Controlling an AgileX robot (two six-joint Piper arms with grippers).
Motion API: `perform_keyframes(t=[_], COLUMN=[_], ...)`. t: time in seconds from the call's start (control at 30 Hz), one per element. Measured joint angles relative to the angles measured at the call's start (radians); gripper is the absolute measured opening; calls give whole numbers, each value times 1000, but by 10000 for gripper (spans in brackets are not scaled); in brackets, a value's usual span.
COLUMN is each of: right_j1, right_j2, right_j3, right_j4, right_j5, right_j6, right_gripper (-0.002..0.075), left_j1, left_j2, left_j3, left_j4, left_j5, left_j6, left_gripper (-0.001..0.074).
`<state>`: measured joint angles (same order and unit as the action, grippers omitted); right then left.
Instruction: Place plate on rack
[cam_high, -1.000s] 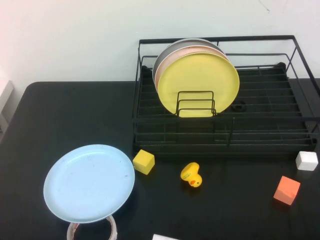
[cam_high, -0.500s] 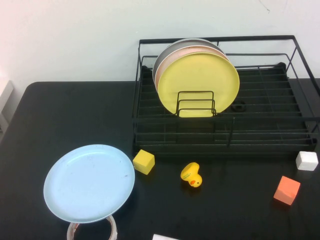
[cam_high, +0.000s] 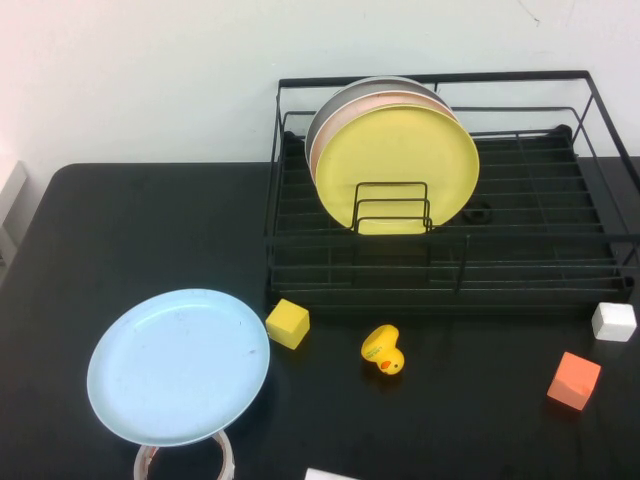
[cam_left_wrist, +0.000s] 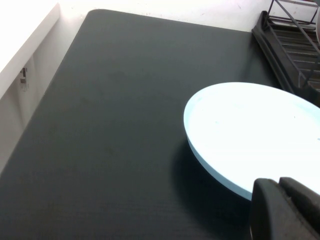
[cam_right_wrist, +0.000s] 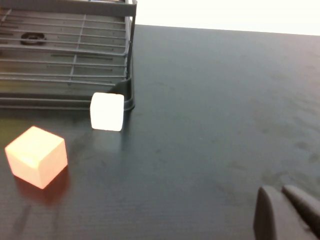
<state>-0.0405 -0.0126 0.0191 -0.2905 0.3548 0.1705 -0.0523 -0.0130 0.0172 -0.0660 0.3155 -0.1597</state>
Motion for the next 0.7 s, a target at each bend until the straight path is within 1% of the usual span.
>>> perform_keyframes(t=[0.2, 0.3, 0.4, 0.47, 0.57, 0.7], right_j1=[0, 0, 0, 0, 0, 0], right_j2=[0, 0, 0, 0, 0, 0], right_j3=[0, 6, 6, 6, 6, 6], right_j4=[0, 0, -5, -22, -46, -40], right_j5=[-15, -44, -49, -49, -49, -49], right_j6=[0, 0, 0, 0, 0, 0], right_gripper=[11, 11, 11, 11, 11, 11], left_j1=[0, 0, 0, 0, -1, -1], left_j2=[0, 0, 0, 0, 0, 0], left_j3=[0, 0, 4, 3, 3, 3], left_j4=[-2, -40, -221, -429, -669, -765], left_j5=[0, -16, -43, -69, -109, -157], left_j6=[0, -22, -132, -231, -289, -295], left_gripper=[-1, -1, -1, -1, -1, -1])
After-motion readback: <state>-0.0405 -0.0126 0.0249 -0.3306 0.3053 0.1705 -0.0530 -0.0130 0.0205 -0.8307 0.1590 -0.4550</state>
